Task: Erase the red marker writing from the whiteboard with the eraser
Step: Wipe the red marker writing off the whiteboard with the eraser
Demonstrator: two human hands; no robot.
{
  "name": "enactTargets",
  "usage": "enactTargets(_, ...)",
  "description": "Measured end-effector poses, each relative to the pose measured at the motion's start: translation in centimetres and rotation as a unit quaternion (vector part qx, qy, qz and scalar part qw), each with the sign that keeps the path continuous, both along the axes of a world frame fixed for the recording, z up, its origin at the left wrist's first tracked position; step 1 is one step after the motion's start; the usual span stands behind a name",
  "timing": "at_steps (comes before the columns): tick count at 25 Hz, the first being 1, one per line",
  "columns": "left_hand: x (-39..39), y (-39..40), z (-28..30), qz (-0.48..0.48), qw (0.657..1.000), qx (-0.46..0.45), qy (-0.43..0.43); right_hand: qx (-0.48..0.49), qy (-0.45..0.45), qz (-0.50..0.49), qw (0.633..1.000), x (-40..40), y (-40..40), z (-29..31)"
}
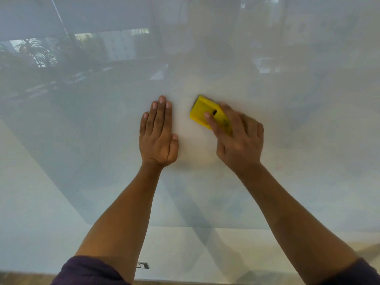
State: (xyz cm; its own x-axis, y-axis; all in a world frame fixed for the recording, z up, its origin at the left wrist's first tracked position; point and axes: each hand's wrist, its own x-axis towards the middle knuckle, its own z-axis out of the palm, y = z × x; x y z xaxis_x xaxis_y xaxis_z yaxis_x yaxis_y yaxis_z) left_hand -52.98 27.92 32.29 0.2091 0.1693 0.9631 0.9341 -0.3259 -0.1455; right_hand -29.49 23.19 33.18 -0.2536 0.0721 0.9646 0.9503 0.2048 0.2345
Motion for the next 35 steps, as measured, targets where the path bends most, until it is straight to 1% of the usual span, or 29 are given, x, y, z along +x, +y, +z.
enactTargets(2,-0.5,0.0,-0.4,0.0,1.0,-0.007,0.016,0.004,0.015,0.011,1.0,-0.9,0.4,2.0)
enactTargets(3,-0.7,0.0,-0.5,0.001,1.0,-0.01,0.027,0.003,0.008,0.014,1.0,-1.3,0.5,2.1)
enactTargets(4,-0.9,0.0,-0.6,0.0,0.999,-0.015,0.037,0.004,-0.014,0.015,1.0,-1.6,0.5,1.7)
enactTargets(7,-1.2,-0.1,-0.7,-0.018,0.998,-0.036,0.056,0.001,-0.124,0.025,0.992,-1.3,0.4,-0.8)
enactTargets(8,-1.3,-0.2,-0.8,-0.024,0.997,-0.042,0.059,-0.002,-0.144,0.03,0.989,-0.9,0.3,-1.8)
enactTargets(10,-1.2,-0.4,-0.8,-0.029,0.996,-0.05,0.063,-0.015,-0.154,0.029,0.987,0.1,0.2,-4.3)
enactTargets(11,-1.2,-0.6,-0.8,-0.028,0.996,-0.052,0.064,-0.031,-0.156,0.027,0.987,0.6,-0.2,-6.1)
enactTargets(13,-0.7,-0.6,-1.0,-0.014,0.997,-0.047,0.062,-0.078,-0.187,0.023,0.979,1.8,-1.0,-9.9)
enactTargets(16,1.4,-0.5,-1.6,0.016,0.999,-0.041,0.01,-0.123,-0.253,0.013,0.959,4.0,-2.1,-13.8)
enactTargets(17,2.4,-0.6,-1.9,0.016,0.999,-0.043,-0.013,-0.121,-0.248,0.01,0.961,4.7,-2.4,-14.0)
enactTargets(19,4.3,-0.7,-3.0,0.005,0.999,-0.041,-0.019,-0.101,-0.177,-0.009,0.979,5.9,-2.3,-13.2)
enactTargets(21,5.7,-0.9,-4.5,-0.015,0.999,-0.029,0.018,-0.069,-0.094,-0.029,0.993,6.8,-1.9,-12.1)
enactTargets(22,6.1,-0.9,-5.1,-0.024,0.999,-0.02,0.035,-0.059,-0.068,-0.029,0.996,7.1,-1.7,-11.7)
enactTargets(23,6.5,-0.8,-5.5,-0.029,0.998,-0.009,0.051,-0.053,-0.06,-0.025,0.996,7.2,-1.7,-11.7)
enactTargets(24,6.8,-0.7,-5.9,-0.03,0.997,0.002,0.065,-0.054,-0.073,-0.019,0.996,7.3,-1.8,-12.2)
enactTargets(26,7.2,-0.5,-6.5,-0.026,0.996,0.026,0.082,-0.073,-0.15,0.002,0.986,7.7,-2.4,-13.4)
enactTargets(27,7.6,-0.5,-6.7,-0.022,0.996,0.031,0.076,-0.082,-0.186,0.008,0.979,8.1,-2.7,-13.7)
enactTargets(28,8.1,-0.6,-6.9,-0.023,0.998,0.03,0.057,-0.088,-0.197,0.005,0.976,8.5,-3.0,-13.4)
enactTargets(29,8.7,-0.7,-7.1,-0.029,0.999,0.024,0.031,-0.09,-0.17,-0.001,0.981,8.9,-3.2,-12.8)
enactTargets(30,9.1,-0.9,-7.3,-0.035,0.999,0.016,0.008,-0.089,-0.102,-0.007,0.991,9.2,-3.2,-12.0)
enactTargets(31,9.5,-1.0,-7.5,-0.036,0.999,0.009,-0.006,-0.086,-0.005,-0.01,0.996,9.5,-3.1,-11.1)
enactTargets(32,9.7,-1.1,-7.5,-0.032,0.999,0.005,-0.011,-0.077,0.098,-0.015,0.992,9.5,-2.9,-10.3)
enactTargets(33,9.7,-1.2,-7.4,-0.033,0.999,0.0,-0.014,-0.067,0.175,-0.024,0.982,9.3,-2.6,-9.9)
enactTargets(34,9.8,-1.2,-7.4,-0.038,0.999,-0.005,-0.017,-0.063,0.218,-0.028,0.973,9.1,-2.4,-10.1)
enactTargets(35,9.9,-1.2,-7.4,-0.037,0.999,-0.005,-0.019,-0.065,0.214,-0.018,0.975,8.5,-2.3,-10.5)
